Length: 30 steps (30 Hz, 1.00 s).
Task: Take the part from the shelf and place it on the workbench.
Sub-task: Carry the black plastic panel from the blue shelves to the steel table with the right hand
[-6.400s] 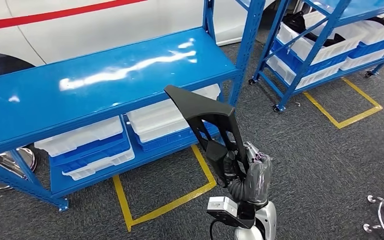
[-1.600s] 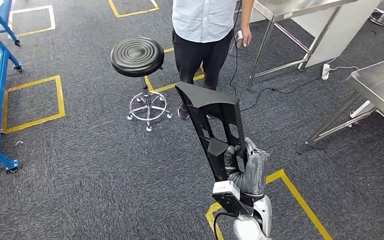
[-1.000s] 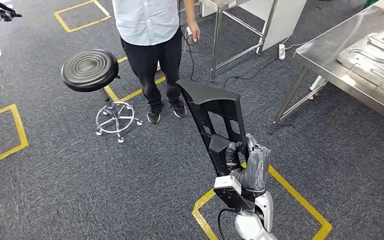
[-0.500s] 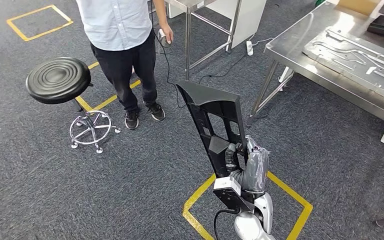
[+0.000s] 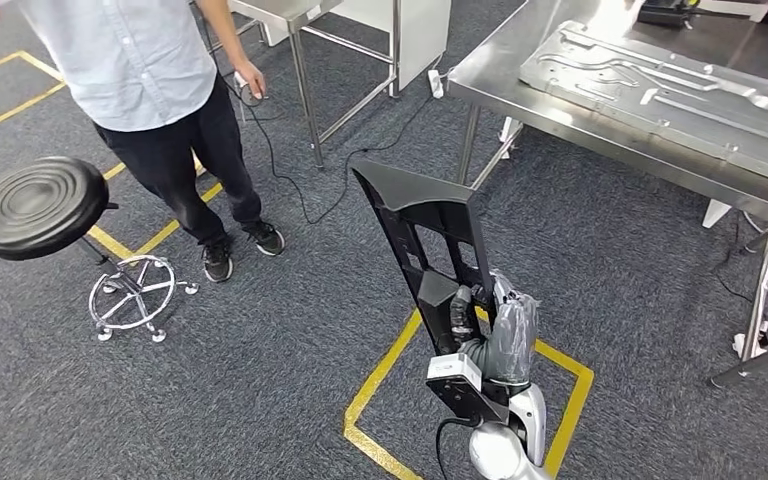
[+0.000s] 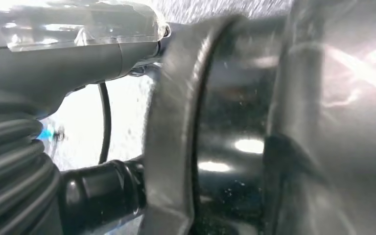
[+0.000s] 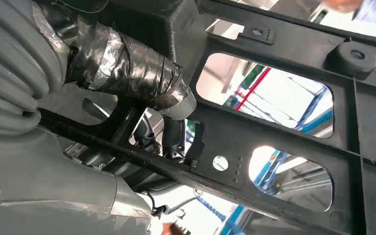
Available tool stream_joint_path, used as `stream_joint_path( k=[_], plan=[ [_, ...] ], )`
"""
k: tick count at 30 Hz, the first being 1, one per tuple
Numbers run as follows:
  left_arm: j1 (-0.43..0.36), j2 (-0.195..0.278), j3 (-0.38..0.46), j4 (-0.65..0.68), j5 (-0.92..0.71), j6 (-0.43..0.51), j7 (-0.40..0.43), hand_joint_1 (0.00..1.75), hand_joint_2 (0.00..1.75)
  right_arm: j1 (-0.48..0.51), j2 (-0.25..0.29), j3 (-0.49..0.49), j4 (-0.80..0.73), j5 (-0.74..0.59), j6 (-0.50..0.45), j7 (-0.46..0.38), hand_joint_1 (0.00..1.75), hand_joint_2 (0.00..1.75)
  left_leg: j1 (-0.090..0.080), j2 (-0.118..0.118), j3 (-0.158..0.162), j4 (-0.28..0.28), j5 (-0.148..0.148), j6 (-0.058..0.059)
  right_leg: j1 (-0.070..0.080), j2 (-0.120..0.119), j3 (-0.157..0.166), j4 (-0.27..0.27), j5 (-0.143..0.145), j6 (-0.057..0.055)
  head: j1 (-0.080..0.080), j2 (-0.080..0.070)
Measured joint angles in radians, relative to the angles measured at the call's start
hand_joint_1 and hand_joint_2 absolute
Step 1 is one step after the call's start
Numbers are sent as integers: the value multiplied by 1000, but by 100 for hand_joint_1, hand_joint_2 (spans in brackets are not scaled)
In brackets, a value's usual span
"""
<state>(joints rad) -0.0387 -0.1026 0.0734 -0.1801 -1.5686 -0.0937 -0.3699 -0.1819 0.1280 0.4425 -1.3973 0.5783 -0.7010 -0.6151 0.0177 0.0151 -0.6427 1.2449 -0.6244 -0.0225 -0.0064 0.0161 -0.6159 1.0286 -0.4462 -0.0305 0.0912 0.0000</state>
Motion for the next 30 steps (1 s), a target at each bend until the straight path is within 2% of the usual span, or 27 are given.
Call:
stream_joint_path(
  k=[1, 2, 3, 4, 6, 7, 8, 10, 11, 12, 14, 15, 16, 17, 18, 19, 21, 22, 23, 25, 26, 27, 28, 29, 30],
  plan=[
    [0, 0, 0, 0, 0, 0, 0, 0, 175, 1, 0, 0, 1, 0, 0, 0, 175, 175, 0, -4, -25, 44, -7, 0, 2, 13, 1, 0, 0, -1, 0, 0],
    [-1, 0, -1, 0, 0, -1, -1, 0, 175, 1, 0, 0, 3, 0, 0, 0, 175, 175, 0, -6, -36, 54, 5, 1, 3, 27, 2, 1, 0, -1, 0, 0],
    [-1, 0, -1, 0, 1, -2, -1, 0, 175, 1, 0, 0, 4, 0, 0, 0, 175, 175, 0, -8, -28, 25, 36, 3, 4, 42, 3, 2, -1, -1, 0, 0],
    [-1, 0, -1, 0, 1, -3, -2, 0, 175, 1, 0, 0, 4, 0, 0, 0, 175, 175, 0, -17, -6, -35, 78, 7, 4, 57, 4, 4, -1, 0, 0, 0],
    [-1, 0, -2, 0, 1, -6, -2, 0, 175, 0, 0, 0, 5, 0, 0, 0, 175, 175, 2, -66, 42, -161, 136, 18, 4, 83, 1, 9, -3, 5, 1, 0],
    [-1, 0, -2, 0, 1, -8, -3, 0, 175, -1, 0, 0, 5, 0, 0, 1, 175, 175, 1, -86, 55, -198, 147, 23, 2, 94, -4, 12, -2, 11, 0, 0],
    [-2, 0, -2, 0, 1, -12, -5, 0, 175, -2, 0, 0, 5, 0, 0, 1, 175, 175, 0, -97, 60, -212, 146, 26, -1, 104, -8, 12, -1, 18, 0, 0],
    [-6, -1, -4, 0, 1, -20, -10, 0, 175, -2, -1, 0, 6, -1, 0, 1, 175, 175, -1, -80, 65, -220, 149, 34, -5, 117, -13, 11, 2, 33, 0, 0],
    [-8, -2, -4, 0, 1, -24, -12, 0, 175, -3, -2, 0, 6, -2, 0, 1, 175, 175, 1, -69, 69, -227, 152, 39, -3, 100, -16, 16, -2, 39, 1, 0],
    [-9, -3, -5, 0, 1, -27, -13, 0, 175, -5, -3, 0, 6, -4, 0, 1, 175, 175, 4, -56, 74, -234, 155, 45, 0, 72, -25, 36, -15, 44, 2, 0],
    [-8, -4, -7, 0, 1, -33, -13, 0, 175, -13, -4, 0, 7, -6, 0, 1, 175, 175, 4, -28, 79, -240, 157, 53, 0, 8, -73, 134, -69, 53, 5, 0],
    [-8, -4, -8, 0, 1, -36, -13, 0, 175, -16, -5, 0, 8, -6, 0, 1, 175, 175, 4, -14, 79, -240, 156, 55, -4, -4, -105, 198, -98, 57, 5, 0],
    [-8, -4, -8, 0, 1, -38, -13, 0, 175, -17, -6, 0, 10, -8, 0, 1, 175, 175, 4, 0, 79, -239, 154, 55, -8, -8, -132, 249, -114, 61, 5, 0],
    [-8, -4, -8, 0, 1, -39, -12, 0, 175, -17, -7, 0, 12, -9, 0, 1, 175, 175, 4, 13, 80, -239, 152, 54, -12, -11, -141, 267, -111, 64, 5, 0],
    [-8, -4, -9, 0, 1, -40, -12, 0, 175, -18, -8, 0, 15, -10, 0, 1, 175, 175, 4, 25, 81, -238, 150, 51, -16, -15, -132, 248, -91, 67, 5, 0],
    [-8, -4, -9, 0, 1, -41, -12, 0, 175, -19, -10, 0, 16, -10, 0, 1, 175, 175, 5, 37, 84, -236, 146, 48, -19, -24, -103, 194, -59, 69, 5, 0],
    [-8, -3, -10, 0, 1, -42, -11, 0, 175, -26, -11, 1, 19, -11, 0, 1, 175, 175, 3, 56, 88, -230, 137, 36, -16, -62, -38, 66, -12, 65, 5, 0],
    [-8, -2, -10, 0, 1, -43, -11, 0, 175, -30, -11, 2, 20, -12, 0, 1, 175, 175, 0, 64, 90, -228, 133, 30, -13, -74, -19, 28, -3, 60, 5, 0],
    [-8, -1, -11, 0, 0, -44, -10, 0, 175, -34, -11, 3, 21, -13, 0, 1, 175, 175, -3, 71, 92, -227, 130, 24, -9, -79, -13, 14, -4, 54, 4, 0],
    [-11, 1, -12, 0, 0, -47, -10, 0, 175, -37, -12, 5, 23, -14, 0, 1, 175, 175, -5, 83, 99, -231, 127, 13, -7, -60, -13, 14, -3, 40, 3, 0],
    [-13, 1, -13, 0, 0, -49, -10, 0, 175, -38, -12, 5, 24, -14, 0, 1, 175, 175, -3, 77, 100, -228, 121, 8, -9, -50, -12, 12, -2, 34, 3, 0],
    [-14, 2, -15, 0, 0, -50, -10, 0, 175, -40, -12, 6, 24, -15, 0, 1, 175, 175, -1, 61, 94, -209, 105, 4, -12, -41, -10, 10, -1, 27, 2, 0],
    [-14, 2, -18, 0, 0, -51, -11, 0, 175, -43, -12, 7, 24, -16, 0, 1, 175, 175, 0, 39, 76, -168, 78, 2, -14, -32, -9, 8, 0, 20, 1, 0],
    [-13, 2, -21, 0, 0, -52, -11, 0, 175, -45, -12, 9, 25, -17, 0, 1, 175, 175, 1, 15, 46, -104, 43, 1, -13, -22, -9, 7, 0, 15, 1, 0],
    [-13, 2, -24, 0, 0, -52, -11, 0, 175, -47, -12, 11, 26, -17, 0, 1, 175, 175, 1, 1, 10, -29, 9, 1, -11, -12, -9, 7, 0, 11, 0, 0]
  ],
)
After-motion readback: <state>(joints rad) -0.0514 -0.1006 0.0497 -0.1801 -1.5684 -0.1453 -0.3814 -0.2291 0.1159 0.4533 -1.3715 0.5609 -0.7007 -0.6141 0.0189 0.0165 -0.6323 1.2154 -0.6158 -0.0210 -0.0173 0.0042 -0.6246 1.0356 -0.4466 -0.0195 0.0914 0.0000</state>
